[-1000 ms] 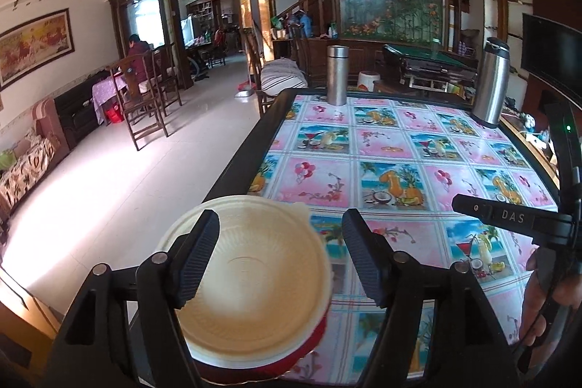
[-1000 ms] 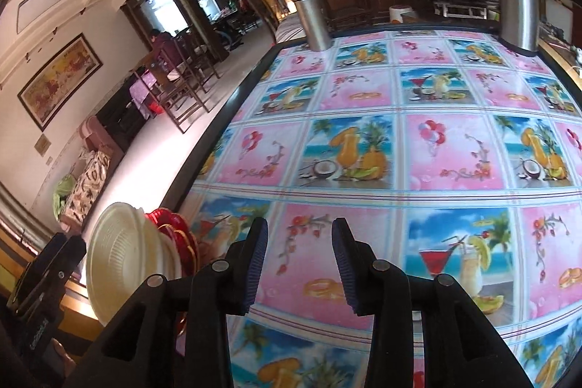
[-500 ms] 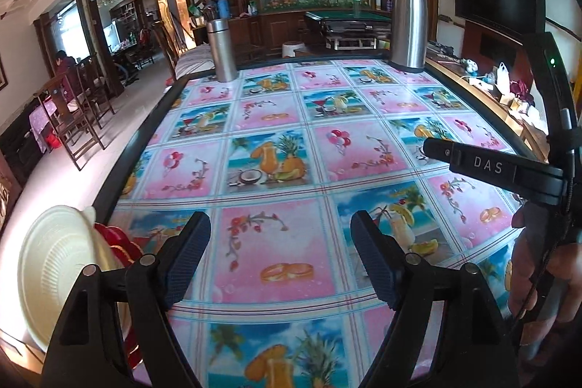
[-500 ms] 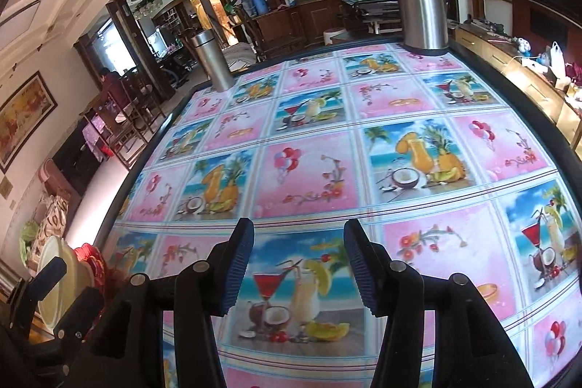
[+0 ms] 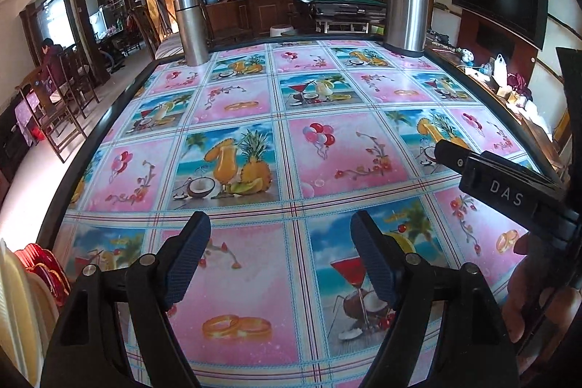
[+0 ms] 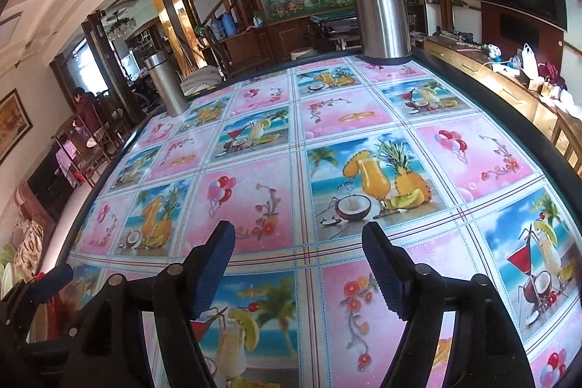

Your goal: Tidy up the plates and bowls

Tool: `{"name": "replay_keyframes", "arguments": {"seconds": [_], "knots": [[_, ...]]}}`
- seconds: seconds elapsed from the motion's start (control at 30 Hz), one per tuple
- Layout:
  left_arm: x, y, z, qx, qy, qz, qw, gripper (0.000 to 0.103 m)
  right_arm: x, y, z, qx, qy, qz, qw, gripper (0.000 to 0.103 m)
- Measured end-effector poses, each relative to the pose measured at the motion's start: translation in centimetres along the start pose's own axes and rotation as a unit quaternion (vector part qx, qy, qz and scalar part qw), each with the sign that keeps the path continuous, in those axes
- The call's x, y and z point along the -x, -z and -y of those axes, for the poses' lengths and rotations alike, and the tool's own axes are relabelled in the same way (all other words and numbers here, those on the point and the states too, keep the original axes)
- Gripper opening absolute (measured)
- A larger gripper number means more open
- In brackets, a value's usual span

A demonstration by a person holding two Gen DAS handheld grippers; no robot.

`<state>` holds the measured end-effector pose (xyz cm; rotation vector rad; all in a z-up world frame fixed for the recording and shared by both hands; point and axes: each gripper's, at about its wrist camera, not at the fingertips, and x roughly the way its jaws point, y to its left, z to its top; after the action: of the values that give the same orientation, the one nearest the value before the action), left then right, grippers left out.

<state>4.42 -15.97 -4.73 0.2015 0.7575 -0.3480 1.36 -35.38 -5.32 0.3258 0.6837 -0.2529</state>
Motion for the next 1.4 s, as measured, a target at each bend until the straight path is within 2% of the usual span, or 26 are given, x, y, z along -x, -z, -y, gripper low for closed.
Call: {"name": "replay_keyframes", "arguments": {"seconds": [0.23,0.7,0.93,1.17,1.4], "knots": [[-1.1,0.3,-0.3,0.005,-0.004,-0.005,1.0,0.08,0.3,0.0,0.4,-0.003,0.022,0.018,1.0,0.075],[1.3,1.1,-1.5,0.022,-0.006,0.009,0.9997,0.08,0.6,0.1,1.0,-0.016,0.03,0.034,0.999,0.075],[5.4,1.4,-2.7,0.023,-0.028,0.046,0.9983,0.08,2.3,0.3,0.0,-0.001,0.003,0.076,0.997,0.075],[8.9,2.1,-5.4,0.036,-0.058,0.067,0.9954,0.083,5.5,1.3,-0.6,-0.036,-0.046,0.113,0.992,0.075],[12.0,3.5,-9.7,0.072,-0.1,0.086,0.9886,0.083,9.1,2.6,-5.2,-0.009,-0.11,0.13,0.985,0.075]]}}
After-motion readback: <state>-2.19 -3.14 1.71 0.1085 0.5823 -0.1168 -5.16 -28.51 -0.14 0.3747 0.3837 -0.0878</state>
